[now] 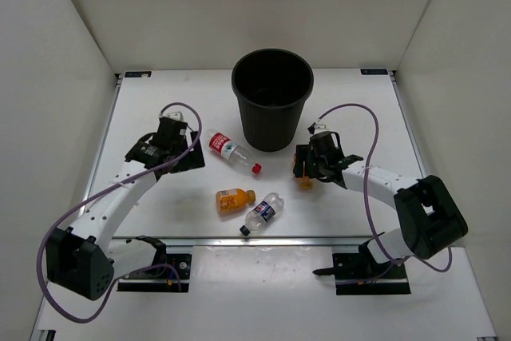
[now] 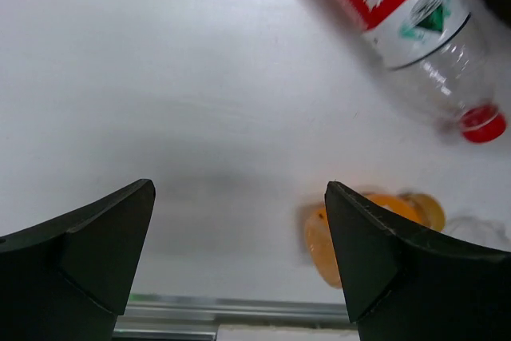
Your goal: Put the plastic bottles in the bin
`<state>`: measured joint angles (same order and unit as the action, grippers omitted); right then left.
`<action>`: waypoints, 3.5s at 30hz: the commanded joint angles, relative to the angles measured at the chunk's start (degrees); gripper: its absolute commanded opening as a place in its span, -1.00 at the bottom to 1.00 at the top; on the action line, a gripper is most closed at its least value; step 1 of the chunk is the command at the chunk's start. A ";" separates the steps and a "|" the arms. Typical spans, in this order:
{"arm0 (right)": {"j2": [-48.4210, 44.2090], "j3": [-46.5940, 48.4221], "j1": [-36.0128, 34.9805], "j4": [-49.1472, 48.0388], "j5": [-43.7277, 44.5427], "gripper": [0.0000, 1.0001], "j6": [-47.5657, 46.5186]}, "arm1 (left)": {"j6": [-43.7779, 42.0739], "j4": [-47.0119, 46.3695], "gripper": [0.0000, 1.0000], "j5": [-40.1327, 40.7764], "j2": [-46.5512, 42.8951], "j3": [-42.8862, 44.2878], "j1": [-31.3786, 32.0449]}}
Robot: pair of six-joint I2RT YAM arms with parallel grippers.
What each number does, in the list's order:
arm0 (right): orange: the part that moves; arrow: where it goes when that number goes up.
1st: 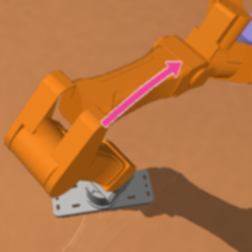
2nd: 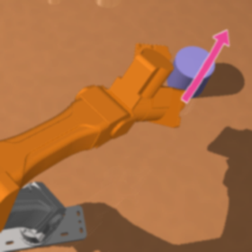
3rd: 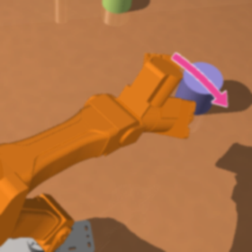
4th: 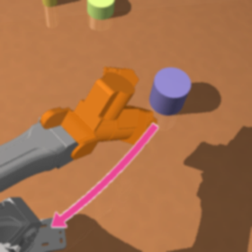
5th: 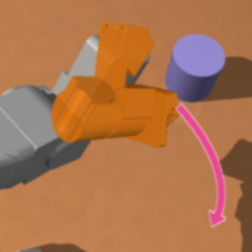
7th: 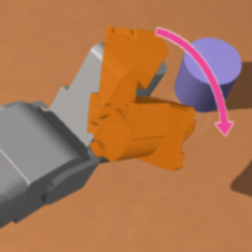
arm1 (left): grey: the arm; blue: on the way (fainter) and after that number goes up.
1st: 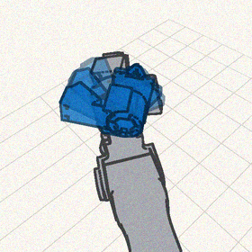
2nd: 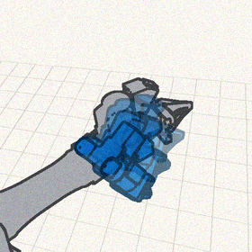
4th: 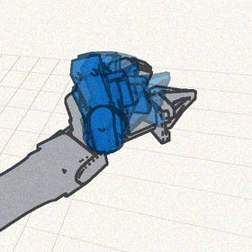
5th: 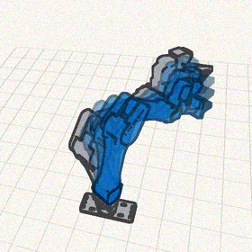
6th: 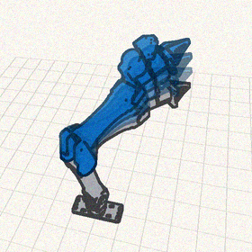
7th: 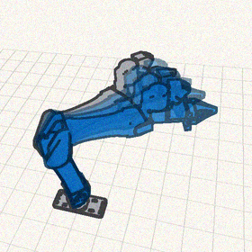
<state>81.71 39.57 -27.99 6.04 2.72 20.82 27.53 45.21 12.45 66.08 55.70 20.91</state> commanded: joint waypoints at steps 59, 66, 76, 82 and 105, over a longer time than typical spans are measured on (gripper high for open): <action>-29.85 17.39 25.17 27.53 -23.20 0.95 -7.81 | -20.23 -1.97 0.92 -12.54 23.56 -1.21 22.33; -34.69 10.88 24.74 28.84 -22.59 0.95 -4.21 | -19.00 2.24 -0.08 -9.73 25.41 3.87 21.55; -37.15 0.70 18.94 29.38 -19.60 0.98 1.93 | -15.76 13.60 -0.22 -8.82 11.27 31.35 15.15; -38.99 -4.67 15.60 26.66 -19.77 0.99 6.24 | -16.63 -9.78 0.07 -4.01 16.15 43.75 17.94; -24.33 -1.97 -23.85 20.50 3.24 0.98 27.26 | -10.22 -11.82 0.97 -1.38 23.93 48.29 14.26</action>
<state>55.75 33.67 -48.95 27.38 0.05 43.70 14.92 33.52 8.69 98.08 109.14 38.30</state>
